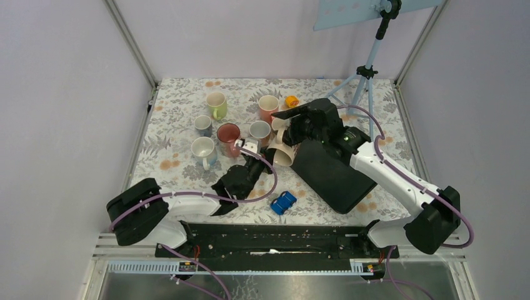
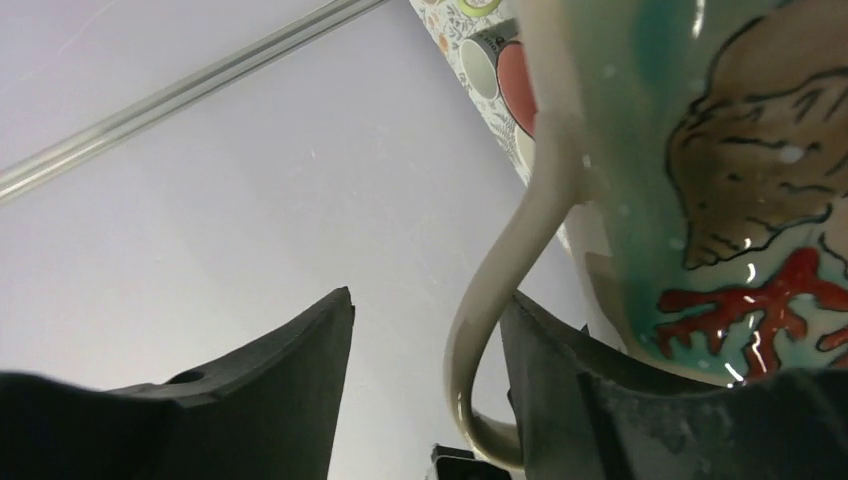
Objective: Turn the mug right side up
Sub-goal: Turn over the cup on the tray.
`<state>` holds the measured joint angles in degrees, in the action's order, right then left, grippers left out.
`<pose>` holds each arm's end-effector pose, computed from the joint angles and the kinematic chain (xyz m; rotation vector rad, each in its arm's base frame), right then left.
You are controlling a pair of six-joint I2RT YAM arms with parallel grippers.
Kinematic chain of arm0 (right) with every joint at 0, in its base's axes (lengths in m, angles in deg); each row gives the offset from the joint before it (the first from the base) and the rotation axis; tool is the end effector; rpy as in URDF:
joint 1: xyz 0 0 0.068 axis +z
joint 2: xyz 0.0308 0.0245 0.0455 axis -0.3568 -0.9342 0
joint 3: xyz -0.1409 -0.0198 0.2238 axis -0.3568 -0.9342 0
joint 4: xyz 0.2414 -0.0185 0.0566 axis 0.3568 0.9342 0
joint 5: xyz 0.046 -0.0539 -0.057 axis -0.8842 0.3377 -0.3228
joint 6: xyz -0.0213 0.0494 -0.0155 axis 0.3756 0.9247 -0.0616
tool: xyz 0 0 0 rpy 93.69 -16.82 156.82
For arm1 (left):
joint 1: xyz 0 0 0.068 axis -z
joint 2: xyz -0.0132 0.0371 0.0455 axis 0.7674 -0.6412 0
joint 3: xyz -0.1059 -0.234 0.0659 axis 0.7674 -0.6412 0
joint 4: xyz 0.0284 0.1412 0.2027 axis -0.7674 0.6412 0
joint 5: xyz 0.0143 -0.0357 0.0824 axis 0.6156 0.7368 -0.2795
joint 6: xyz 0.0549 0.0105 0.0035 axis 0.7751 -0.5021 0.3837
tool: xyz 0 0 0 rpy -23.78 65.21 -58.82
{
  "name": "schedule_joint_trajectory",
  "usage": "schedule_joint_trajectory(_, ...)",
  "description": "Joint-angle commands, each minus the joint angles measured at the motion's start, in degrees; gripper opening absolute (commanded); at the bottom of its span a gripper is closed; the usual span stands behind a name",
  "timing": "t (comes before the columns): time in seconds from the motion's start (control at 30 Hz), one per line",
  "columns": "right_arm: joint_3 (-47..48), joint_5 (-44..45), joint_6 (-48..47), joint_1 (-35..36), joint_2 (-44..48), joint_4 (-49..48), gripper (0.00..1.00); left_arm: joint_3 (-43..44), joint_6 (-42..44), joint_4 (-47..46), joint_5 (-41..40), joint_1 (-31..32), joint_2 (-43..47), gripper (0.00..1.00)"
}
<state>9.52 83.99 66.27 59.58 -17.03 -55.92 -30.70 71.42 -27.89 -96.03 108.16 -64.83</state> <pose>0.2394 0.1936 0.3461 1.2145 2.0291 1.4963 0.1596 -0.2198 0.2315 0.1806 1.4962 -0.6044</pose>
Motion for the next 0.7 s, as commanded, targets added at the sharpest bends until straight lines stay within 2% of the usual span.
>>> schedule_joint_trajectory(0.0, 0.0, 1.49, -5.37, 0.75, 4.01, -1.97, 0.69, 5.62, -5.14, -1.46, -0.72, -0.34, 4.1, 0.0)
schedule_joint_trajectory(0.13, -0.1, 3.85, -9.39, 0.78, 5.69, 1.1, 0.83, 7.44, -7.81, 5.21, -1.37, -0.47, 6.77, 0.0)
schedule_joint_trajectory(0.4, -4.83, 5.67, -15.43, 0.74, 10.7, 2.33, 0.93, 12.53, -13.54, 23.36, -1.71, -1.71, 11.14, 0.0)
schedule_joint_trajectory(0.43, -4.96, 5.85, -16.56, 0.78, 11.21, 2.52, 0.99, 13.24, -14.43, 25.8, -1.48, -2.01, 11.77, 0.0)
schedule_joint_trajectory(0.67, -5.77, 7.01, -25.11, 0.75, 14.95, 7.78, 1.0, 18.22, -18.59, 46.69, 4.34, -5.59, 18.98, 0.0)
